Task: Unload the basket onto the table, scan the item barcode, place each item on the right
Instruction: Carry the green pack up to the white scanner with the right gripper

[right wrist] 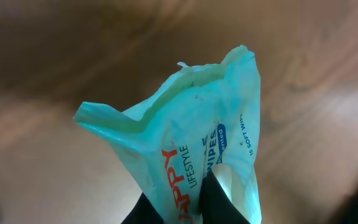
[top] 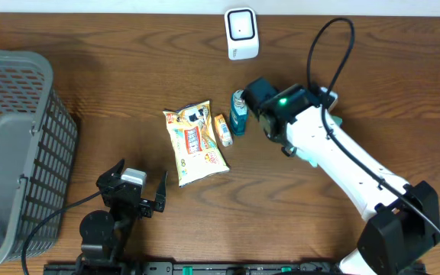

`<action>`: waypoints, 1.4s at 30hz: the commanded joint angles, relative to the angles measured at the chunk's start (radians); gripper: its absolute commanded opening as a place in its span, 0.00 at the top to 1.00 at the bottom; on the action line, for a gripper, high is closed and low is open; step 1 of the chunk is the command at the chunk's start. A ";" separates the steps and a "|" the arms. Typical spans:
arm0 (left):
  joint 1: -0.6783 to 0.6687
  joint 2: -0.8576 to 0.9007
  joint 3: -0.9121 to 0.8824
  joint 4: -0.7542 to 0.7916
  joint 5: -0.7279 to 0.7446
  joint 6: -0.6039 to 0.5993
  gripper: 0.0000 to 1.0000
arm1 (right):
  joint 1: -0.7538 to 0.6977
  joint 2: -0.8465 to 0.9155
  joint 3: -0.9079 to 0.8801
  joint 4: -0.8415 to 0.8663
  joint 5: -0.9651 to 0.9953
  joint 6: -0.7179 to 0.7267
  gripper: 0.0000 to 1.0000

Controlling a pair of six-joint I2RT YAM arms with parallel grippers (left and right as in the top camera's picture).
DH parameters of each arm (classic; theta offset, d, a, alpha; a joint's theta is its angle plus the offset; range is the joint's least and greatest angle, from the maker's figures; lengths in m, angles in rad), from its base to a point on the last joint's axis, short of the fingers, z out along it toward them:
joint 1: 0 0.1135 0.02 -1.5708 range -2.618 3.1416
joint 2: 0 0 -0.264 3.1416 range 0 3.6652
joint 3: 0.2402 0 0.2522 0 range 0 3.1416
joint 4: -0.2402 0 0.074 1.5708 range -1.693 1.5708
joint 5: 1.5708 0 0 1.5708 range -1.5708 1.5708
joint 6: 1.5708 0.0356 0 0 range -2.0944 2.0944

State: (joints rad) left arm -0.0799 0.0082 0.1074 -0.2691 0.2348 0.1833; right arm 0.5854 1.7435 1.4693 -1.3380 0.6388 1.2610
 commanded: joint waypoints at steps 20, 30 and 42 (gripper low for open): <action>-0.002 0.002 -0.014 -0.030 0.016 -0.002 0.02 | -0.172 0.212 0.146 0.928 -0.231 -0.886 0.99; -0.002 0.002 -0.014 -0.030 0.016 -0.002 0.02 | -0.172 0.500 0.489 1.076 -0.410 -0.956 0.99; -0.002 0.002 -0.014 -0.030 0.016 -0.002 0.02 | -0.135 0.824 0.843 1.114 -0.359 -1.107 0.99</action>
State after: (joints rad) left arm -0.0799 0.0113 0.1074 -0.2699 0.2348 0.1833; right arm 0.4339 2.5404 2.2303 -0.2424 0.2474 0.2054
